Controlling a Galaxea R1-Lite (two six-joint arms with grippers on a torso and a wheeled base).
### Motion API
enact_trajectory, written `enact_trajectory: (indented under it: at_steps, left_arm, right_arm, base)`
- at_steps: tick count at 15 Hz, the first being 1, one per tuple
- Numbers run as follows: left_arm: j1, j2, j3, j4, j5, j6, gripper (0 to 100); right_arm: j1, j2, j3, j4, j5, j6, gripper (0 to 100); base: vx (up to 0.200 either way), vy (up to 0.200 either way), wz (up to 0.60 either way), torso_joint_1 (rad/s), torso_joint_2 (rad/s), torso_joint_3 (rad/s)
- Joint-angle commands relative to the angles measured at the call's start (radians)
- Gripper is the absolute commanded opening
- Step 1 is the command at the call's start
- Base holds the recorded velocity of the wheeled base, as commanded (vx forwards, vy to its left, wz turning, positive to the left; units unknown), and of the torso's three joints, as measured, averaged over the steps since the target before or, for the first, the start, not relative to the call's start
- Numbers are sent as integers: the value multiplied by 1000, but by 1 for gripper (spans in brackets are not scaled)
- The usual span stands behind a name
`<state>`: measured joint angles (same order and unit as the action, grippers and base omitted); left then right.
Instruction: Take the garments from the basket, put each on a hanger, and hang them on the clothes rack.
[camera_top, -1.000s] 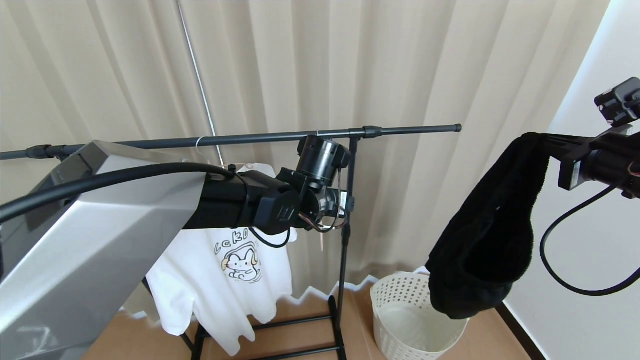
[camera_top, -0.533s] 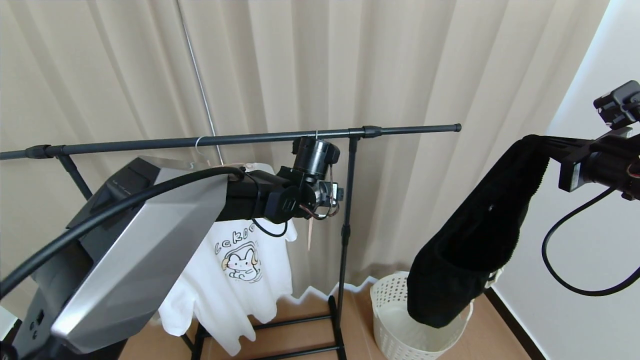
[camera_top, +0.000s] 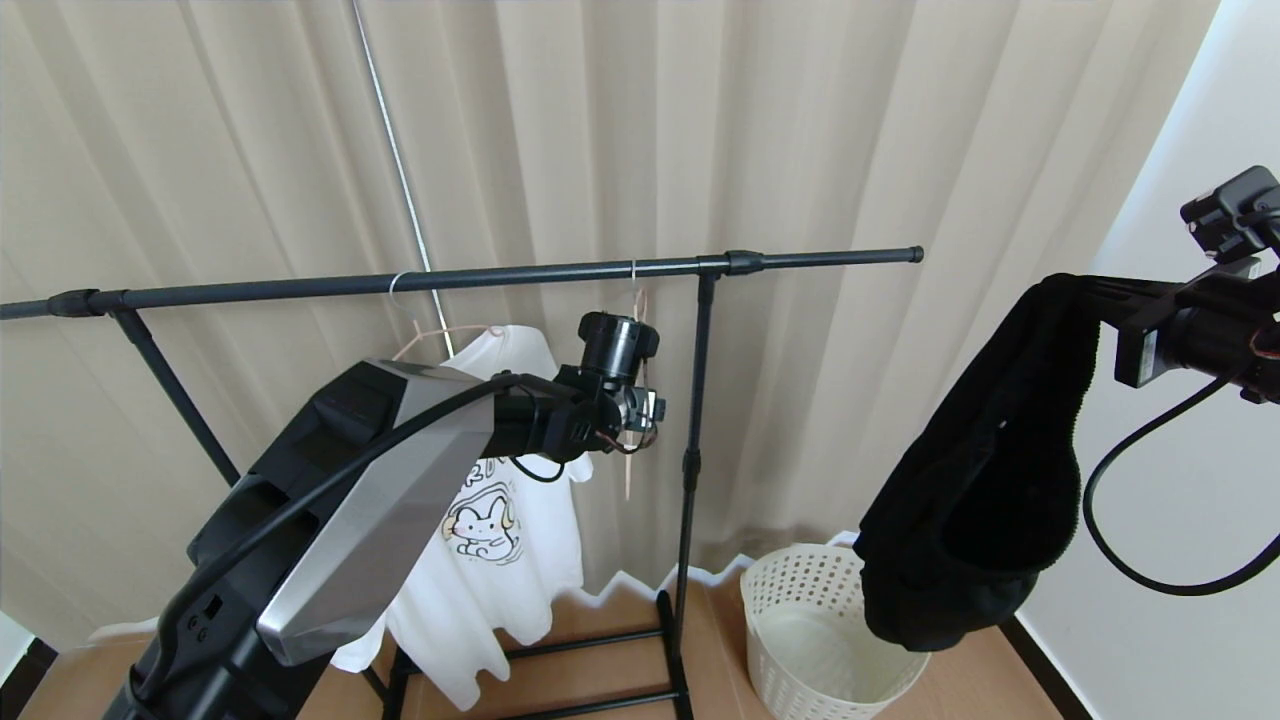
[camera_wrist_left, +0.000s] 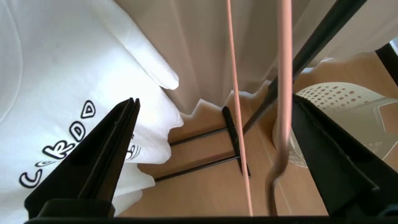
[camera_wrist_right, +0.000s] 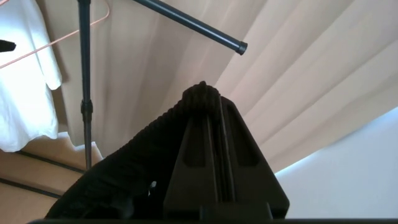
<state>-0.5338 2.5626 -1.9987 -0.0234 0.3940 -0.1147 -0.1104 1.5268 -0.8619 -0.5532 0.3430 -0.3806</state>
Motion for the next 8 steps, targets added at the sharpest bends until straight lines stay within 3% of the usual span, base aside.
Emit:
enact_trajectory:
  at_steps: [1,6,7,8]
  left_arm:
    - [9,27,-1,-24,0,1,100]
    - [12,31,-1,-76,0,1,100]
    - [12,30,-1,-76,0,1,0]
    - [12,28,-1,-76,2,1,0]
  right_arm:
    - [3,0,0,-1,1,0,0]
    - [8,1,3,-1,-1,0,0]
    - [9,1,3,-1,-1,0,0]
    - [12,1,3,-1,-1,-1,0]
  base:
    - [0,0,0,0,0,0]
    - [0,0,0,0,0,0]
    - [0,0,0,0,0,0]
    - [0,0,0,0,0,0]
